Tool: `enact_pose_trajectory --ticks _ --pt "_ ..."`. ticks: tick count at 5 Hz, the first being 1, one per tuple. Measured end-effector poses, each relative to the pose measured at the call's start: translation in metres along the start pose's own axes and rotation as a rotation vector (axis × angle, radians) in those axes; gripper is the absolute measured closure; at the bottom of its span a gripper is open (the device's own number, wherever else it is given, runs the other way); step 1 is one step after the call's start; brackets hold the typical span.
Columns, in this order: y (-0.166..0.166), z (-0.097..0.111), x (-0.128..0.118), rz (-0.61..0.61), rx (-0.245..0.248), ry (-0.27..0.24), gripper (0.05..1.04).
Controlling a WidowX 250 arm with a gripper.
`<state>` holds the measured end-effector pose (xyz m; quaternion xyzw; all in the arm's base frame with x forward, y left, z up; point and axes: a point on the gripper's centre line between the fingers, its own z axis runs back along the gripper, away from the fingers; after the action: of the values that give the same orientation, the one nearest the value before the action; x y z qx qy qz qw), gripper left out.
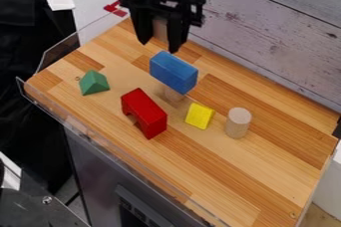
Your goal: Put the grey cube on top of the rectangular block
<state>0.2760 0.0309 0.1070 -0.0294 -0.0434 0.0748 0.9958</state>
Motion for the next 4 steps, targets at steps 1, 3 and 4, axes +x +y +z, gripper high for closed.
enact_pose_trajectory --ticks 1,3,4 --pt "0.003 -0.01 0.003 0.011 0.02 0.039 0.488" --pt "0.001 -0.018 0.008 0.014 0.023 0.062 0.488" --pt "0.001 -0.021 0.008 0.013 0.021 0.071 0.488"
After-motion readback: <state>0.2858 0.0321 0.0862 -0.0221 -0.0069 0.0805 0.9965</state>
